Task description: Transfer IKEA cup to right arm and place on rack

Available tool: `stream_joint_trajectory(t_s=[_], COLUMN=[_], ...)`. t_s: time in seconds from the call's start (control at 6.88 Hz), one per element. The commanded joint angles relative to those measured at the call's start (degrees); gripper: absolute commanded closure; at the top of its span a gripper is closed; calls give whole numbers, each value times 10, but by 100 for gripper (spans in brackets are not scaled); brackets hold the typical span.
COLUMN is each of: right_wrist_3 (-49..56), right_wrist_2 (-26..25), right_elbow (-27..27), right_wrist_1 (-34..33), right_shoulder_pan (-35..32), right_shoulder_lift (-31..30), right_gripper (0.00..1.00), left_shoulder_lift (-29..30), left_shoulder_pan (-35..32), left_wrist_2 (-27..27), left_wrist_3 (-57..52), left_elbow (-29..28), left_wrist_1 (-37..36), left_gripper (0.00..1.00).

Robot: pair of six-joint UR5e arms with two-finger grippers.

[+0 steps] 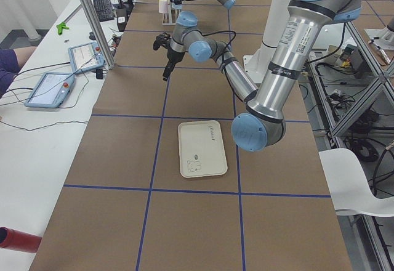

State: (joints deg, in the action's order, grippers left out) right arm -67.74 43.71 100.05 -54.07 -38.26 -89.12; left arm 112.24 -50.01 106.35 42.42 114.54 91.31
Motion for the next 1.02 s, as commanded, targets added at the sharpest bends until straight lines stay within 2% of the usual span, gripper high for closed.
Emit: stream_joint_trajectory(t_s=[0.0,0.29,0.58,0.87], right_wrist_3=[4,8,22,102], right_wrist_2=[0,16,93,268], right_elbow=[-1,15,61,96], right_wrist_1=[1,1,-2,-5], right_shoulder_pan=[0,-1,-27,-113], right_shoulder_lift=[2,4,2,-14], right_gripper=[0,0,0,0], left_shoulder_lift=[0,0,1,1], left_shoulder_pan=[0,0,-7,-47], left_wrist_2=[0,0,2,3], left_wrist_3=[0,-1,-13,-85], left_elbow=[-1,-1,-5,-20], left_wrist_1=[0,0,-3,-10], left_gripper=[0,0,0,0])
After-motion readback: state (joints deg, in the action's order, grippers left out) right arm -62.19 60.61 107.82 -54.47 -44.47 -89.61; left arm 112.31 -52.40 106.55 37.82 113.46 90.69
